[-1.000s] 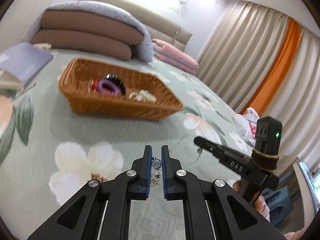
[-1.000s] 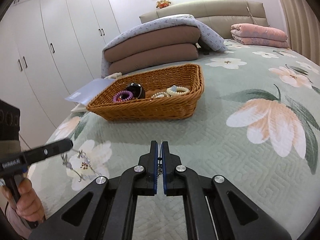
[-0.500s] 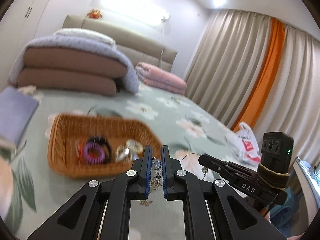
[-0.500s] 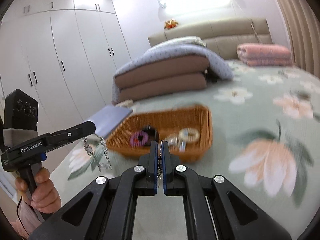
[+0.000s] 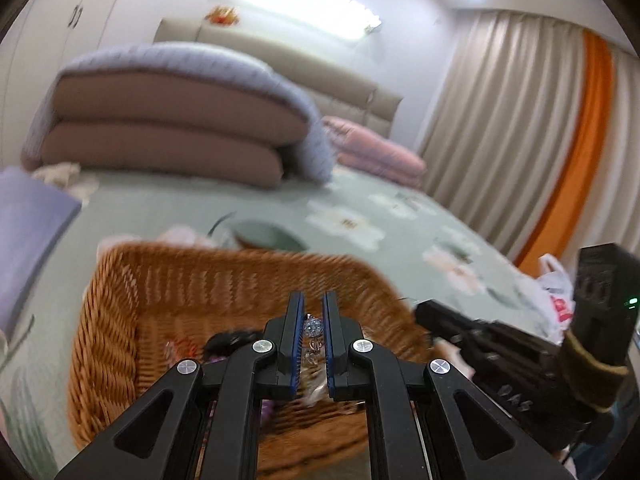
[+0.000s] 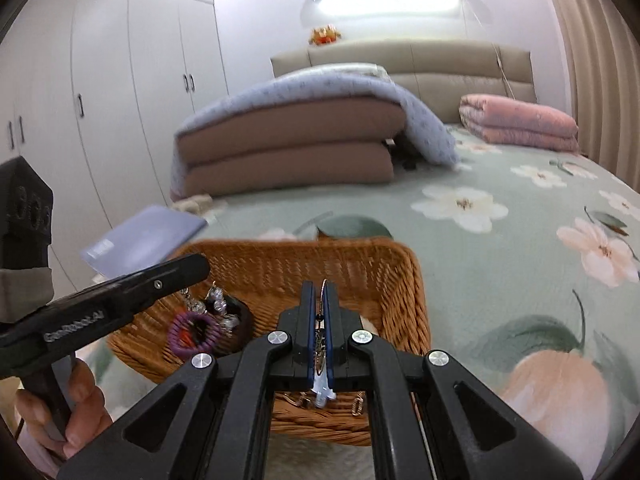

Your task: Organize jewelry

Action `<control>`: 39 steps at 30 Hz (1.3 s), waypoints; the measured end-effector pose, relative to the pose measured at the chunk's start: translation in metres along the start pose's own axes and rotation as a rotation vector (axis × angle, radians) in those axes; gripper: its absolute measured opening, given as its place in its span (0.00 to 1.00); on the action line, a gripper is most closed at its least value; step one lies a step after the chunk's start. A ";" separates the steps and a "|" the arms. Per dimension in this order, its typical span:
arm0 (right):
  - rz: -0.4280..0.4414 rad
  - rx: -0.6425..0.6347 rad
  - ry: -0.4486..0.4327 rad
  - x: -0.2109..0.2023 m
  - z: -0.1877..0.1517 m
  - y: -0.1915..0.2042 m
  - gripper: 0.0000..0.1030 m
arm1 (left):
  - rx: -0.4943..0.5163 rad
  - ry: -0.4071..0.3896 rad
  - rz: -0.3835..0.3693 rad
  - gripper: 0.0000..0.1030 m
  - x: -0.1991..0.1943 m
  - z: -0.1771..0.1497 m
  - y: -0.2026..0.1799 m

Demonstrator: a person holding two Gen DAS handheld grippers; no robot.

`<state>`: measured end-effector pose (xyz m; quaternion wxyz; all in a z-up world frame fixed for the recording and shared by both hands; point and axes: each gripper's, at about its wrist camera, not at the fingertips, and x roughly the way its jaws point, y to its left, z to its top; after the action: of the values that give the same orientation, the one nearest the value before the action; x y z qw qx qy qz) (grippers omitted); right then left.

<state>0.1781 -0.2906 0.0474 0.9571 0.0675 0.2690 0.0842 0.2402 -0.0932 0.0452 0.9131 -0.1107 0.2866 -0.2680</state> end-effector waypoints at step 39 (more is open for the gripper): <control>-0.154 -0.018 -0.167 -0.140 -0.103 0.047 0.69 | 0.092 -0.113 0.311 0.66 -0.134 -0.117 -0.036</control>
<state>-0.0003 -0.2634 0.0388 0.9804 0.0448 0.1918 0.0068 0.0642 -0.0551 0.0250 0.9623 -0.0380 0.2360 -0.1298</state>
